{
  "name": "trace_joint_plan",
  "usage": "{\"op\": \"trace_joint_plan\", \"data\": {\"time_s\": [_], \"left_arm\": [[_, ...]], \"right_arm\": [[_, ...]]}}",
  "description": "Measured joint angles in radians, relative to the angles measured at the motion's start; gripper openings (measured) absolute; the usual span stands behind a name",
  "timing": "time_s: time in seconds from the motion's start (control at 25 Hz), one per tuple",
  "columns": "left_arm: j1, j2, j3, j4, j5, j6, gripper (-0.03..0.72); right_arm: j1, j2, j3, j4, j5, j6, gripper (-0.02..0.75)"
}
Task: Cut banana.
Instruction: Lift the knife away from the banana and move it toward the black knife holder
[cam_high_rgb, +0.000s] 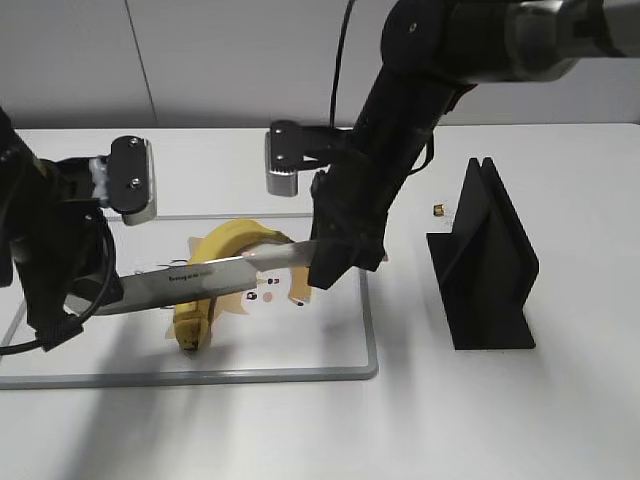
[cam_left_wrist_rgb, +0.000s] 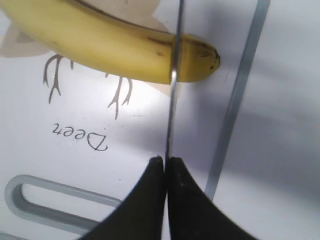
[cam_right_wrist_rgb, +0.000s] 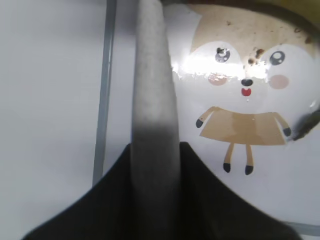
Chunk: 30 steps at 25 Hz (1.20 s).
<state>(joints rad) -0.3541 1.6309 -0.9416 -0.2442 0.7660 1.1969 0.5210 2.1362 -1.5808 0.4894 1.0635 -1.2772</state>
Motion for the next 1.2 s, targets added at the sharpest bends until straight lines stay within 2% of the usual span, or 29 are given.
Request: {"op": "trace_joint_plan", "data": {"time_s": [0.92, 1.04, 1.2], "left_arm": [[-0.005, -0.344, 0.000, 0.010, 0.046, 0.000, 0.007], [-0.003, -0.345, 0.000, 0.024, 0.042, -0.005, 0.105], [0.001, -0.349, 0.001, 0.050, 0.018, -0.008, 0.353]], "right_arm": [[0.003, -0.244, -0.017, -0.004, 0.061, 0.008, 0.166], [0.002, -0.244, -0.017, -0.009, 0.075, 0.017, 0.165], [-0.003, -0.244, -0.017, -0.045, 0.089, 0.020, 0.165]]}}
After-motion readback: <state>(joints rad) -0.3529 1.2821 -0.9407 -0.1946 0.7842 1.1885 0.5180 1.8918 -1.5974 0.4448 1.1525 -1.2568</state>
